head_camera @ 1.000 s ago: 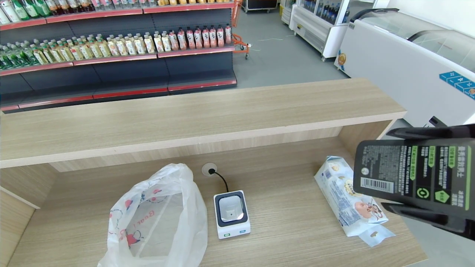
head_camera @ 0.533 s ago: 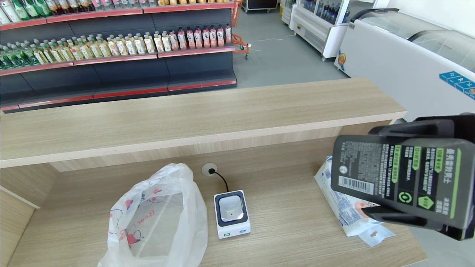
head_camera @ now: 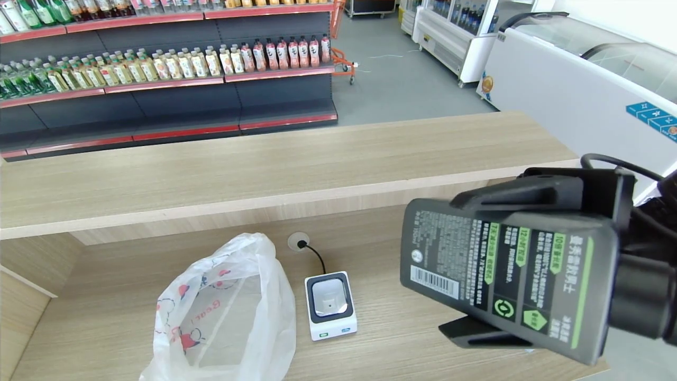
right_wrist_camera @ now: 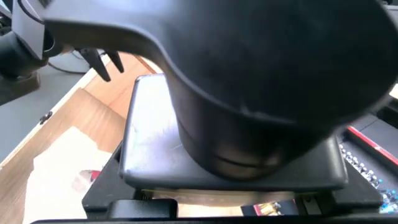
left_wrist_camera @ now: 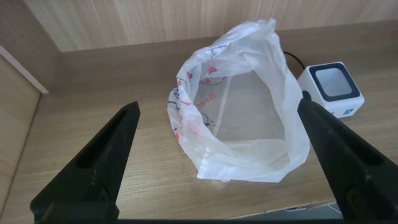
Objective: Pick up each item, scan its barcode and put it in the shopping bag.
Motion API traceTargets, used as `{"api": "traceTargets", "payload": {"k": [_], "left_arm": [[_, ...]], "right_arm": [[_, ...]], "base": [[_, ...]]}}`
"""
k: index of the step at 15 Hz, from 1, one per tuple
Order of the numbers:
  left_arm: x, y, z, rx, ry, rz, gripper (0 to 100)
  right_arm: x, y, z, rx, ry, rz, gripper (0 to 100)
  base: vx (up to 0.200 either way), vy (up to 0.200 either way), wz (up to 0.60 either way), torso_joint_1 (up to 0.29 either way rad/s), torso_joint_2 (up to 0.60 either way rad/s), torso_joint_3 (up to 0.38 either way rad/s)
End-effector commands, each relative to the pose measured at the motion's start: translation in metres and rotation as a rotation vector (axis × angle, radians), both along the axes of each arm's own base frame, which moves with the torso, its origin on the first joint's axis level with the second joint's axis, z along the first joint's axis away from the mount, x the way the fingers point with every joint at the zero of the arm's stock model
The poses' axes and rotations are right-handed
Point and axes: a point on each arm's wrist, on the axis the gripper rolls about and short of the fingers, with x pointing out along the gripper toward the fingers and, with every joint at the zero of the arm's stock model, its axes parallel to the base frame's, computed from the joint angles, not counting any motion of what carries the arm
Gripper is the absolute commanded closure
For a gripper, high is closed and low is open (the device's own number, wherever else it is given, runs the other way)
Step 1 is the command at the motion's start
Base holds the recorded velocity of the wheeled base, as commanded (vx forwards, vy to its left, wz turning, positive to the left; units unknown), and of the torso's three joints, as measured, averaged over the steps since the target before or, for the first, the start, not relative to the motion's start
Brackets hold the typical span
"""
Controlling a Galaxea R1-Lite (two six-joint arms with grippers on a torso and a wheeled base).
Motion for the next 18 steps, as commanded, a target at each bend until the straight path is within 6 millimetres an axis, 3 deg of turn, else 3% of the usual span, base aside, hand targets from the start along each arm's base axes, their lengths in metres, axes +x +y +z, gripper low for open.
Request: {"api": "traceTargets", "payload": {"k": [1,5,7,13,18], "left_arm": [[0.0,0.0,0.0,0.0,0.0,0.0,0],[0.0,0.0,0.0,0.0,0.0,0.0,0],[0.0,0.0,0.0,0.0,0.0,0.0,0],[0.0,0.0,0.0,0.0,0.0,0.0,0],[0.0,0.0,0.0,0.0,0.0,0.0,0]], "right_arm": [[-0.005,0.015,-0.007,0.004,-0.005,0.026,100],[-0.006,0.046,-0.013,0.05,-0.068,0.004,100],[-0.006,0.051,-0.011,0.072,-0.084,-0.025,100],[-0.004,0.057,0.007,0.138,-0.137,-0.055,100],[-0.011,0.053,0.002,0.148,-0.167,-0.1,100]], "base": [[0.0,0.0,0.0,0.0,0.0,0.0],[0.0,0.0,0.0,0.0,0.0,0.0],[0.0,0.0,0.0,0.0,0.0,0.0],[0.0,0.0,0.0,0.0,0.0,0.0],[0.0,0.0,0.0,0.0,0.0,0.0]]}}
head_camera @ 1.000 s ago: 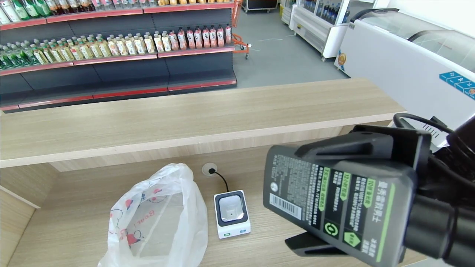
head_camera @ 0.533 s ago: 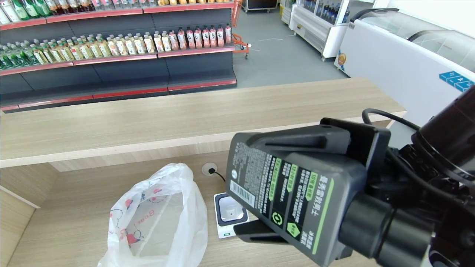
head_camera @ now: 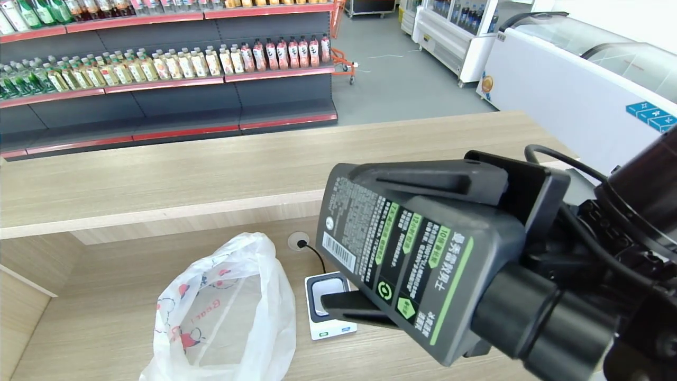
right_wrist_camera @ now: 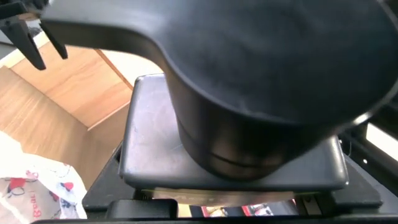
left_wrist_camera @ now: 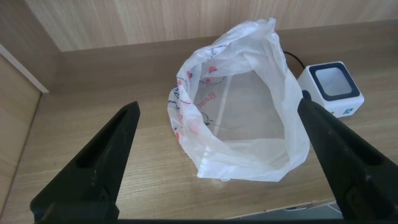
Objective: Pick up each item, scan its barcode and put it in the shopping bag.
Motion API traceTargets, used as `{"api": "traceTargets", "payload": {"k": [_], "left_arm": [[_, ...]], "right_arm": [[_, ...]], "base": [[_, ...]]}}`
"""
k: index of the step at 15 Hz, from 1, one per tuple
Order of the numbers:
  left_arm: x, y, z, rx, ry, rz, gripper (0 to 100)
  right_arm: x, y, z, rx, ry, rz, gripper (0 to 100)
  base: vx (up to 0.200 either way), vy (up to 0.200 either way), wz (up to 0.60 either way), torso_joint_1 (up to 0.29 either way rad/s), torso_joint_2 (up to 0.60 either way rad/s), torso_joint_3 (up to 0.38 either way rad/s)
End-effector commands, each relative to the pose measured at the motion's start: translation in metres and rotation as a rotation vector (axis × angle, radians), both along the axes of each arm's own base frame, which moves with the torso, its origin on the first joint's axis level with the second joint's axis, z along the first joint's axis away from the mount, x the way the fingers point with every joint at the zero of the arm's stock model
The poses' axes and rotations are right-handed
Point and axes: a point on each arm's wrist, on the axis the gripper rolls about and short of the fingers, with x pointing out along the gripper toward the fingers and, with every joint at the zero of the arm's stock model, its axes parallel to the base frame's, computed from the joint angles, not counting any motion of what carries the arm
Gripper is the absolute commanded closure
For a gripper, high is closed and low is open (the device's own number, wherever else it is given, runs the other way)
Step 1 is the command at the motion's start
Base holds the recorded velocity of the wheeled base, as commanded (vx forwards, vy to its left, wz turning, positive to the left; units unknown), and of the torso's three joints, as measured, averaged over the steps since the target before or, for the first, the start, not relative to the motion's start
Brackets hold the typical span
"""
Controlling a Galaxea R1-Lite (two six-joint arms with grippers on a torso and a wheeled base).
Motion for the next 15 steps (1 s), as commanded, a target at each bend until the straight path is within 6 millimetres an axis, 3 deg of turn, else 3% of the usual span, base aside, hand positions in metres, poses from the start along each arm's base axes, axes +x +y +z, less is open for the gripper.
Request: {"api": "traceTargets", "payload": {"k": [1,5,6,10,12,15], "left_arm": [[0.0,0.0,0.0,0.0,-0.002,0.0,0],[0.0,0.0,0.0,0.0,0.0,0.0,0],[0.0,0.0,0.0,0.0,0.0,-0.002,0],[0.0,0.0,0.0,0.0,0.0,0.0,0],[0.0,0.0,0.0,0.0,0.0,0.0,0],[0.0,0.0,0.0,0.0,0.0,-0.002,0]], "right_arm": [[-0.003,-0.004,-0.004,-0.003,0.003,-0.025,100],[-0.002,-0.018,-0.018,-0.046,-0.004,0.013,100],[-0.008,-0.028,-0.015,-0.061,-0.02,0.07,100],[0.002,-0.056,-0.004,-0.078,-0.067,0.074,100],[0.01,-0.062,0.0,-0.087,-0.004,0.047,100],[0.023,-0.055,0.013,-0.057,0.036,0.071,100]], "base": [[0.0,0.0,0.0,0.0,0.0,0.0],[0.0,0.0,0.0,0.0,0.0,0.0],[0.0,0.0,0.0,0.0,0.0,0.0],[0.0,0.0,0.0,0.0,0.0,0.0],[0.0,0.0,0.0,0.0,0.0,0.0],[0.0,0.0,0.0,0.0,0.0,0.0]]}}
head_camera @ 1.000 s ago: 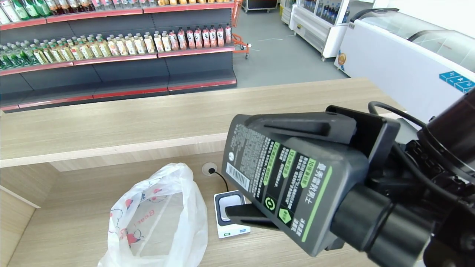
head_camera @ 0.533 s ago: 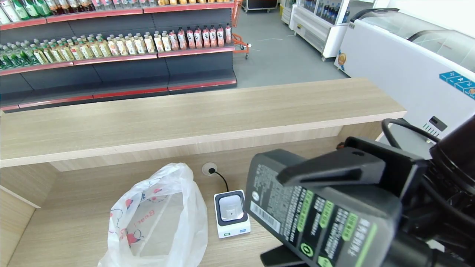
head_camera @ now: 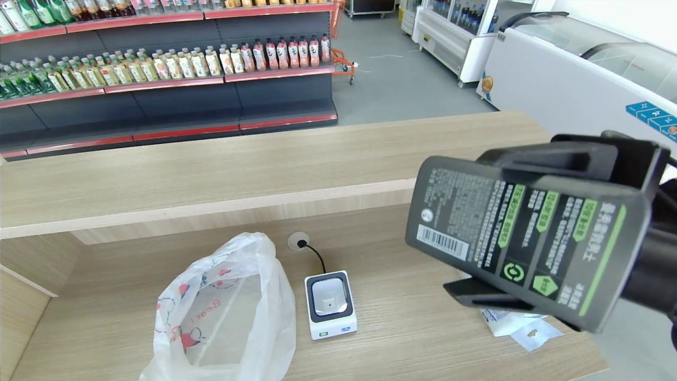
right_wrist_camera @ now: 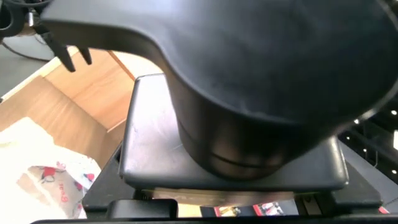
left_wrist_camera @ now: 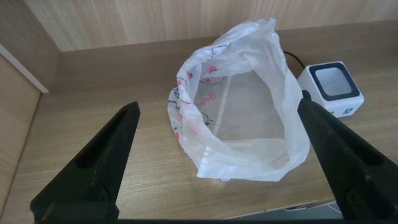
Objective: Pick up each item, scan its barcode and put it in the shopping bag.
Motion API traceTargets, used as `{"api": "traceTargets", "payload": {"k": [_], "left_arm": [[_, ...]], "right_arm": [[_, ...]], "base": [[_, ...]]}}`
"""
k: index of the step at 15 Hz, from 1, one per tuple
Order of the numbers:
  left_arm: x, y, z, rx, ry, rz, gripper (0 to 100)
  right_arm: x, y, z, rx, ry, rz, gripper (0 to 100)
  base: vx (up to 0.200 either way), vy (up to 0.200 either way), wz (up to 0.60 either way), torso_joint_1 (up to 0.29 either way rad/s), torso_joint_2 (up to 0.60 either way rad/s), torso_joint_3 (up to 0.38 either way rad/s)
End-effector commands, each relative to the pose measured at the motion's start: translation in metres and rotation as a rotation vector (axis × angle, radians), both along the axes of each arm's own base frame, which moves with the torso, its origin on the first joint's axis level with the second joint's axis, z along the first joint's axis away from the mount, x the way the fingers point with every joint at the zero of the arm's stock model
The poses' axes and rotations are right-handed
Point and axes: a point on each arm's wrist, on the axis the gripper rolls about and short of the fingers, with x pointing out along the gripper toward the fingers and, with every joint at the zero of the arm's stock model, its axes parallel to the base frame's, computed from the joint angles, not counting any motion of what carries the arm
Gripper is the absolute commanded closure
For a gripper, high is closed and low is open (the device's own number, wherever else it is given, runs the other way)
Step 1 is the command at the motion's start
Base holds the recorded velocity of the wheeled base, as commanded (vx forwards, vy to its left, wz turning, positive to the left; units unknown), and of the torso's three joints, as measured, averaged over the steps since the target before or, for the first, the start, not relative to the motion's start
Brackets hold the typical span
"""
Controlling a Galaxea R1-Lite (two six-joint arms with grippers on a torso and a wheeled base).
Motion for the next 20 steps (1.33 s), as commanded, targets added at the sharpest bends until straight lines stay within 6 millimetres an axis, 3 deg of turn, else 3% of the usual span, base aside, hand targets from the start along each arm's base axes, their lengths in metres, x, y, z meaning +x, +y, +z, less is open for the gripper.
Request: {"api": "traceTargets", "payload": {"k": [1,5,8,9,11,12,15,18,20], "left_arm": [[0.0,0.0,0.0,0.0,0.0,0.0,0],[0.0,0.0,0.0,0.0,0.0,-0.001,0],[0.0,0.0,0.0,0.0,0.0,-0.001,0],[0.0,0.0,0.0,0.0,0.0,0.0,0],[0.0,0.0,0.0,0.0,0.0,0.0,0],[0.0,0.0,0.0,0.0,0.0,0.0,0],[0.0,0.0,0.0,0.0,0.0,0.0,0],[0.0,0.0,0.0,0.0,0.0,-0.001,0],[0.0,0.0,0.0,0.0,0.0,-0.001,0]], "right_arm": [[0.01,0.006,0.0,0.006,0.016,0.006,100],[0.002,0.021,-0.001,0.054,0.148,-0.002,100],[-0.011,0.033,-0.004,0.113,0.366,-0.072,100],[-0.021,0.035,-0.014,0.119,0.494,-0.113,100],[-0.029,0.027,-0.019,0.143,0.668,-0.151,100],[-0.033,0.019,-0.02,0.207,0.847,-0.24,100],[-0.042,-0.002,-0.009,0.286,1.152,-0.368,100],[-0.05,-0.042,-0.008,0.296,1.482,-0.525,100],[-0.045,-0.054,-0.012,0.341,1.634,-0.559,100]], "base": [[0.0,0.0,0.0,0.0,0.0,0.0],[0.0,0.0,0.0,0.0,0.0,0.0],[0.0,0.0,0.0,0.0,0.0,0.0],[0.0,0.0,0.0,0.0,0.0,0.0],[0.0,0.0,0.0,0.0,0.0,0.0],[0.0,0.0,0.0,0.0,0.0,0.0],[0.0,0.0,0.0,0.0,0.0,0.0],[0.0,0.0,0.0,0.0,0.0,0.0],[0.0,0.0,0.0,0.0,0.0,0.0]]}}
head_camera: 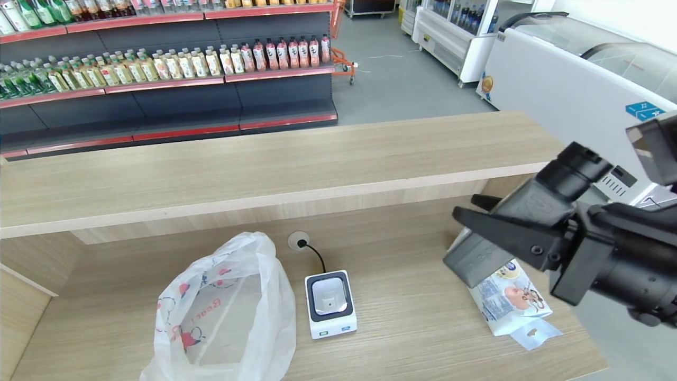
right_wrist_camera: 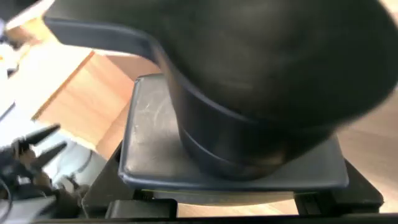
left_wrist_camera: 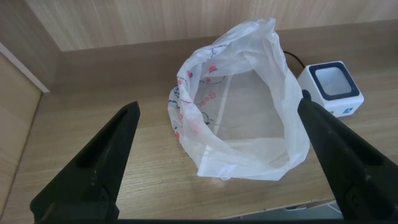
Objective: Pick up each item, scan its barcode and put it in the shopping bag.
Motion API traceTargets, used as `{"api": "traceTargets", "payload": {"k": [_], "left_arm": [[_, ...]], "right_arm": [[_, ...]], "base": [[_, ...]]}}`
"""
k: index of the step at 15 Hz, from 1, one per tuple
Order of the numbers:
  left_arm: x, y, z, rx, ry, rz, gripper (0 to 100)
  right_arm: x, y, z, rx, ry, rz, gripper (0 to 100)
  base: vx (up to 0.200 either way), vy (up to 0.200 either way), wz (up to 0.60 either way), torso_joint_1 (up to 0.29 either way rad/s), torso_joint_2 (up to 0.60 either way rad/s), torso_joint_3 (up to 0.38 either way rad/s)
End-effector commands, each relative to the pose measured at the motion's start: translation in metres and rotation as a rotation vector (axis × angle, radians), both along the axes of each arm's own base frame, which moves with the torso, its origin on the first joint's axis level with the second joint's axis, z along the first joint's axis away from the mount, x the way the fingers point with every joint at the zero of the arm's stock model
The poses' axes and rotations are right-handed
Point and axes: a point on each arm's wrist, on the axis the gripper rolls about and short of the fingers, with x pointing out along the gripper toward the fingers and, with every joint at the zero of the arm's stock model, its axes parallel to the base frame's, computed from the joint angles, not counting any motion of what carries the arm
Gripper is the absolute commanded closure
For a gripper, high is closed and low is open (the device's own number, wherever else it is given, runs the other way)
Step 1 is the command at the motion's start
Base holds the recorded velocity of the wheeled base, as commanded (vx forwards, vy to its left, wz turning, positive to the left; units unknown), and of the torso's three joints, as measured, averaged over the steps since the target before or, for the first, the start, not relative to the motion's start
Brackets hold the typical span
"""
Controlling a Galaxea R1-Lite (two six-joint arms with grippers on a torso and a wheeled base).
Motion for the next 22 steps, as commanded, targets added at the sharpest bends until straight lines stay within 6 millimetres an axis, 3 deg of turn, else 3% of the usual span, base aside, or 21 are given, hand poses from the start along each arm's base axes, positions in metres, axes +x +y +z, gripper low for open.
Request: {"api": "traceTargets", "payload": {"k": [1,5,7,10,13,18,22], "left_arm": [[0.0,0.0,0.0,0.0,0.0,0.001,0],[0.0,0.0,0.0,0.0,0.0,-0.001,0],[0.0,0.0,0.0,0.0,0.0,0.001,0],[0.0,0.0,0.0,0.0,0.0,0.001,0],[0.0,0.0,0.0,0.0,0.0,0.001,0],[0.0,0.0,0.0,0.0,0.0,0.001,0],[0.0,0.0,0.0,0.0,0.0,-0.001,0]], "right_arm": [[0.0,-0.028,0.01,0.088,0.038,-0.114,100],[0.031,-0.051,-0.018,0.162,0.4,-0.274,100],[0.043,-0.051,-0.027,0.168,0.539,-0.295,100],[0.065,-0.041,-0.041,0.169,0.72,-0.291,100],[0.073,-0.024,-0.059,0.152,0.839,-0.242,100],[0.077,0.01,-0.075,0.203,1.034,-0.197,100],[0.08,0.024,-0.077,0.229,1.088,-0.189,100]], "base": [[0.0,0.0,0.0,0.0,0.0,0.0],[0.0,0.0,0.0,0.0,0.0,0.0],[0.0,0.0,0.0,0.0,0.0,0.0],[0.0,0.0,0.0,0.0,0.0,0.0],[0.0,0.0,0.0,0.0,0.0,0.0],[0.0,0.0,0.0,0.0,0.0,0.0],[0.0,0.0,0.0,0.0,0.0,0.0]]}}
